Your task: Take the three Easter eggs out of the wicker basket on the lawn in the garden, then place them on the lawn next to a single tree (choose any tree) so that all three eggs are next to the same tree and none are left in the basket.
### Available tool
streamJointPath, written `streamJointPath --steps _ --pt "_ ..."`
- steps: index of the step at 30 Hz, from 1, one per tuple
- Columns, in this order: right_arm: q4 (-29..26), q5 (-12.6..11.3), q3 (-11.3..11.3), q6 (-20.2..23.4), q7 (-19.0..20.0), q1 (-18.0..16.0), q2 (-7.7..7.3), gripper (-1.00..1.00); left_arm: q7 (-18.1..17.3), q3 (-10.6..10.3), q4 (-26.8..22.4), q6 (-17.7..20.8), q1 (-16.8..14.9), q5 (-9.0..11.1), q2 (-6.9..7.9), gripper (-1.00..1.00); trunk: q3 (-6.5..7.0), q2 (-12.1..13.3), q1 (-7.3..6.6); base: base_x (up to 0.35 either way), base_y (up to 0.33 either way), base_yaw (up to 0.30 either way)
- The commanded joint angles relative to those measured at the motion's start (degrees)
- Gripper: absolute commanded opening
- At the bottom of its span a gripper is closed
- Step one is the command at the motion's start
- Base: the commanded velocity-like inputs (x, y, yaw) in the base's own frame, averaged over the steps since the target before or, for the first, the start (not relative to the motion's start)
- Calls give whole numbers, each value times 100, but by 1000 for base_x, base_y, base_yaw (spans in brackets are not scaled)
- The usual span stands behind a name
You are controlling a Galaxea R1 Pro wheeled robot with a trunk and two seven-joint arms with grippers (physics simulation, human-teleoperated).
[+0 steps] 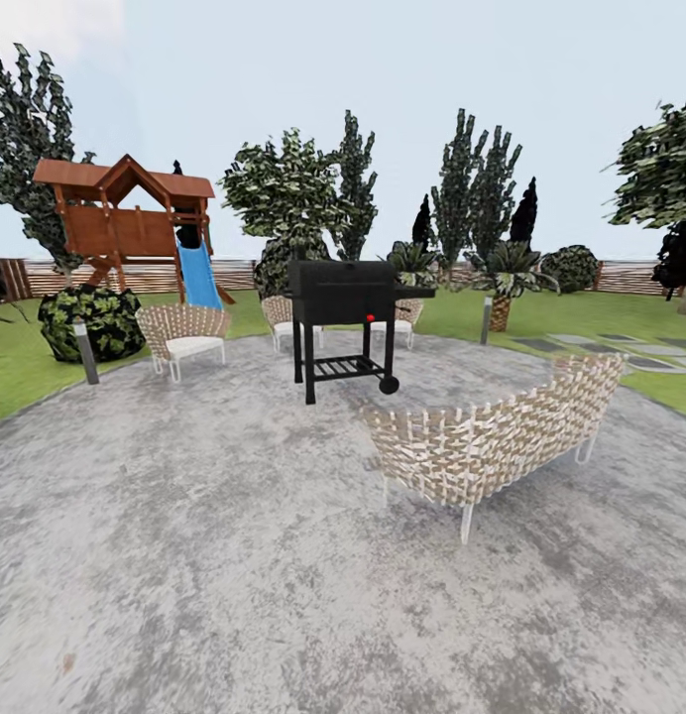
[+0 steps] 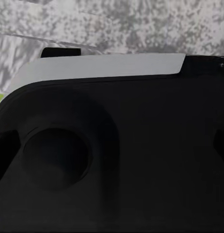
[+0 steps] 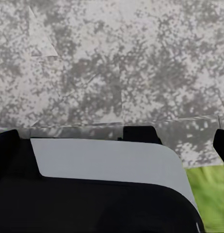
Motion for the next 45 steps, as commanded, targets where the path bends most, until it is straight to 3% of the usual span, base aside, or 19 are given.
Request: streamJointPath --steps 1,22,45 --pt "5 -1 -9 -19 2 -3 1 100 -16 2 -8 -4 3 24 0 100 -5 -5 -13 329 0 0" --pt "5 -2 -9 -19 2 -3 1 100 -26 2 -8 -4 4 24 0 100 -5 -5 -13 329 12 0" --pt "5 -1 -9 -21 2 -3 1 100 -34 2 -8 -4 4 24 0 100 -5 -5 -13 318 180 0"
